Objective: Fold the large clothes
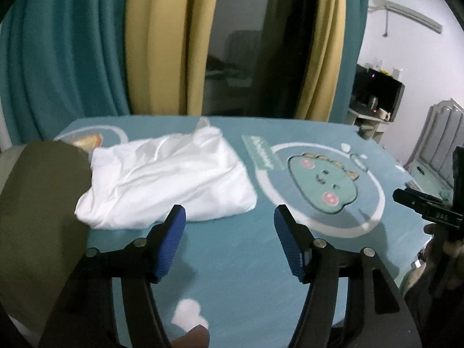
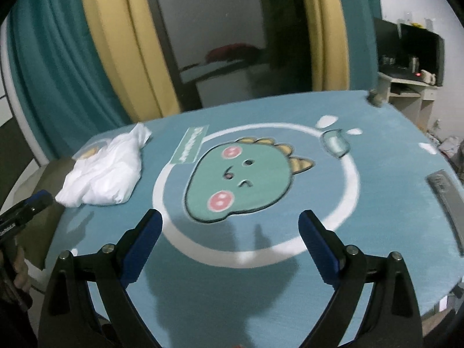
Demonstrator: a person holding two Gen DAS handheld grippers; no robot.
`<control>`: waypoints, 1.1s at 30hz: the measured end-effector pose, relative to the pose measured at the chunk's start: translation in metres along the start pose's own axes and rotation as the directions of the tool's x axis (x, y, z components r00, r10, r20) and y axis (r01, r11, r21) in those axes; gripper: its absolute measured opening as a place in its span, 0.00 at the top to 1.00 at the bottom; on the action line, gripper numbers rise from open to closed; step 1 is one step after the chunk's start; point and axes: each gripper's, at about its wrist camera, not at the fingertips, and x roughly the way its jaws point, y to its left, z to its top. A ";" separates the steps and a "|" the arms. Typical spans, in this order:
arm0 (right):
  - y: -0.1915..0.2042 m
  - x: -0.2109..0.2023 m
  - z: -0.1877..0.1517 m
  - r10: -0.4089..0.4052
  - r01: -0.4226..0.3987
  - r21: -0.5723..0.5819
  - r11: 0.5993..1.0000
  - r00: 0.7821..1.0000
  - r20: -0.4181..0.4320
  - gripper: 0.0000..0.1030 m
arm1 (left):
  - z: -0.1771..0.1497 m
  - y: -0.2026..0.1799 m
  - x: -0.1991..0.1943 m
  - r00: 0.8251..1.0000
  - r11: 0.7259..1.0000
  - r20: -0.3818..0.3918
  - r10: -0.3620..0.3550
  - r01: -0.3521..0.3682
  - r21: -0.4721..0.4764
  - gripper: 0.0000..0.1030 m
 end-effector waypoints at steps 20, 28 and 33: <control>0.004 -0.120 0.029 -0.054 0.079 -0.068 0.995 0.948 0.315 0.05 | 0.050 -0.056 -0.084 0.951 0.997 0.309 0.002 -0.025 0.071 0.27; 0.037 -0.153 0.037 -0.024 0.093 -0.144 0.985 0.906 0.422 0.05 | 0.048 -0.064 -0.123 0.900 0.994 0.435 0.038 -0.080 0.079 0.27; 0.051 -0.151 0.037 -0.001 0.079 -0.166 0.983 0.905 0.426 0.05 | 0.043 -0.059 -0.118 0.901 0.994 0.432 0.044 -0.083 0.072 0.27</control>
